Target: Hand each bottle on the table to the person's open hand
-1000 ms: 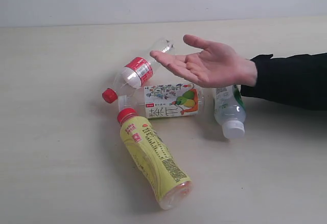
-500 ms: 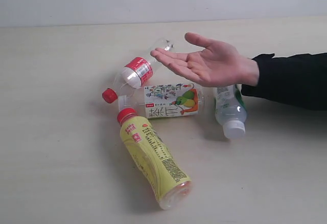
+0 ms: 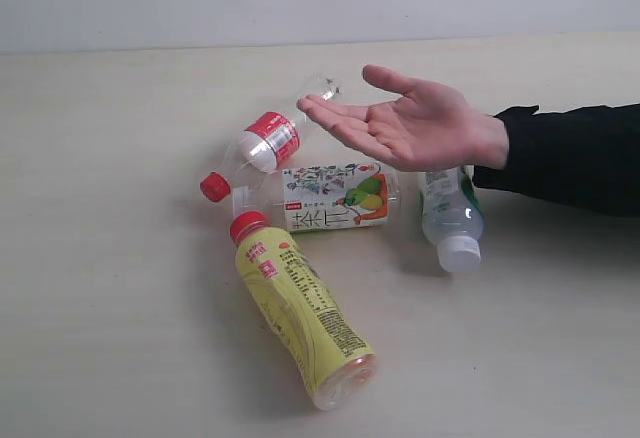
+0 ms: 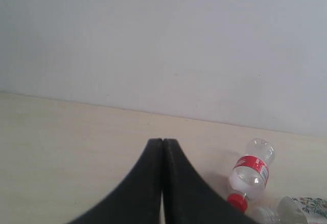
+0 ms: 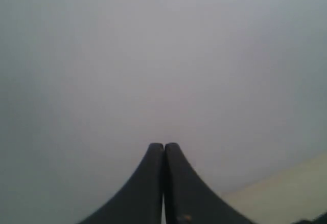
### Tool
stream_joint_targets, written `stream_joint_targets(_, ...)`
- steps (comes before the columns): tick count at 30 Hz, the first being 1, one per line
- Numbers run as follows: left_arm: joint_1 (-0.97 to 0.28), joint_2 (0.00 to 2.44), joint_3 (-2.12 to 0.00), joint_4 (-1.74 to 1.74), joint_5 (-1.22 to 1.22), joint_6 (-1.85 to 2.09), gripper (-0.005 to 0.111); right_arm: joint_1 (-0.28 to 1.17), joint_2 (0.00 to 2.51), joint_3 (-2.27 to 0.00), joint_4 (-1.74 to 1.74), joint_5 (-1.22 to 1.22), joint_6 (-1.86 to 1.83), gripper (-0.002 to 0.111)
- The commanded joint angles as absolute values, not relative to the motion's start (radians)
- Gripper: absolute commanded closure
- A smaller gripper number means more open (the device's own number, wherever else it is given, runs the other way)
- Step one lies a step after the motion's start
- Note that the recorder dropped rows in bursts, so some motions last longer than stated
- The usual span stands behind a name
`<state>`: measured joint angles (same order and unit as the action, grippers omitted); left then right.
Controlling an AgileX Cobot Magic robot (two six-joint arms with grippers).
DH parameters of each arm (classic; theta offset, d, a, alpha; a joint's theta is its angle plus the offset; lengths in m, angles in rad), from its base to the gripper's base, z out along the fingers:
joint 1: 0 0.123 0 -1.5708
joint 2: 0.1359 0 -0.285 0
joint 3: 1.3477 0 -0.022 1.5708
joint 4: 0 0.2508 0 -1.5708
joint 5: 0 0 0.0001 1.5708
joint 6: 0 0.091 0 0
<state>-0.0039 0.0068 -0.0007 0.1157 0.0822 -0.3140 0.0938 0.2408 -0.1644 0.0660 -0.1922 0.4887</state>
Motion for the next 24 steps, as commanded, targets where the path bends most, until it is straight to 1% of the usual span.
stream_joint_targets(1,0.000,0.000,0.000,0.121,0.084,-0.314,0.107,0.116,0.439,-0.281,-0.113,-0.019,0.549,0.108)
stream_joint_targets(5,0.000,0.000,0.000,0.121,0.084,-0.314,0.107,0.162,0.661,-0.394,-0.132,0.091,0.453,0.108)
stream_joint_targets(10,0.000,0.000,0.000,0.121,0.084,-0.314,0.107,0.239,0.946,-0.579,-0.114,0.356,0.263,0.108)
stream_joint_targets(13,0.000,0.000,0.000,0.121,0.084,-0.314,0.107,0.268,1.103,-0.699,-0.108,0.562,0.201,0.102)
stream_joint_targets(16,0.000,0.000,0.000,0.121,0.084,-0.311,0.107,0.301,1.244,-0.763,-0.108,0.688,0.201,0.096)
stream_joint_targets(20,0.000,0.000,0.000,0.121,0.084,-0.311,0.107,0.340,1.359,-0.734,-0.079,0.632,0.220,0.095)
stream_joint_targets(24,0.000,0.000,0.000,0.121,0.084,-0.310,0.107,0.380,1.410,-0.655,-0.006,0.412,0.220,0.095)
